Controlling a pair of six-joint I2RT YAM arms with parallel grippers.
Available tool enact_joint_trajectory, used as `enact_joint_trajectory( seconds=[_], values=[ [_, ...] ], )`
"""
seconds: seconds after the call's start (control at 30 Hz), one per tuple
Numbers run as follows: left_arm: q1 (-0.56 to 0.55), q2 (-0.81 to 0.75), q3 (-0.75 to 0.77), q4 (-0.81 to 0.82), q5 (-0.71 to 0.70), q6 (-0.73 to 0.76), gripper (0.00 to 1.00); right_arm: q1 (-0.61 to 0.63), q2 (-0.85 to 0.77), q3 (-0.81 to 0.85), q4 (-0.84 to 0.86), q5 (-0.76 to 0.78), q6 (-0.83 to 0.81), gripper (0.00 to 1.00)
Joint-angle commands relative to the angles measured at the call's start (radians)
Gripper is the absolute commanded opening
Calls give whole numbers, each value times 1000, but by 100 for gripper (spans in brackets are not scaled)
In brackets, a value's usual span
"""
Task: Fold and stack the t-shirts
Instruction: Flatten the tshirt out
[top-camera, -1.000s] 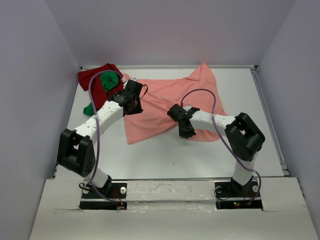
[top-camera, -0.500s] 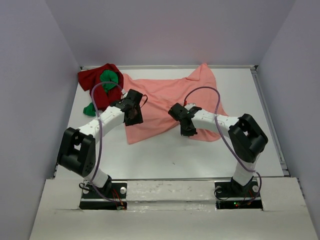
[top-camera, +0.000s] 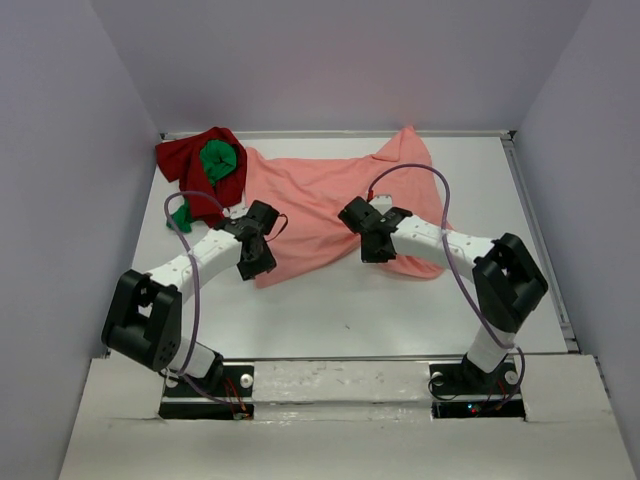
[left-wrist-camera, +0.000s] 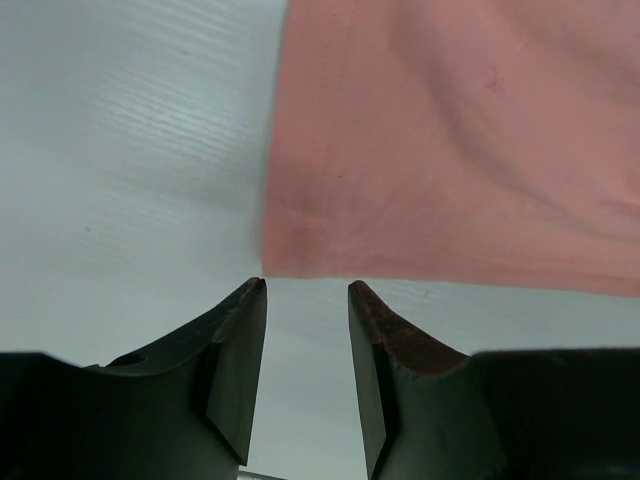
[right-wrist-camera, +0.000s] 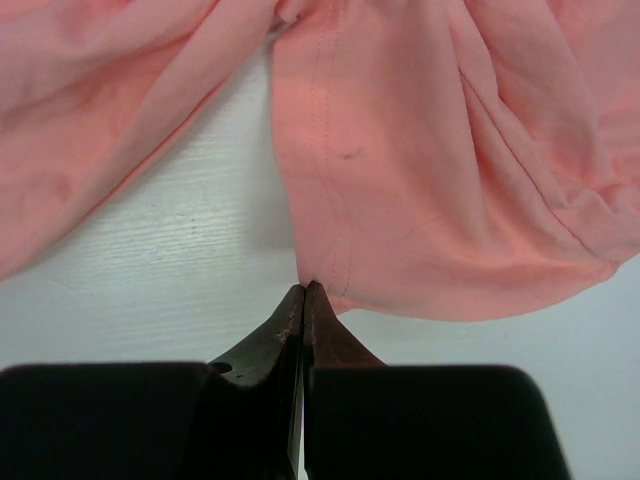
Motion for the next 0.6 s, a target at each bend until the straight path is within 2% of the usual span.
enact_joint_trajectory(
  seconds=[0.0,0.13,0.57],
  values=[
    [-14,-14,-22,-88,-82,-108,48,-9,-64,-7,33,3,-21,0],
    [-28,34,-11,-118,-112,-119,48,-9,-79,-16,41,-5,-24,0],
    [-44,106,-36,-43,-73,-109,48,-27,-119,-65,64,-19,-36,0]
  ],
)
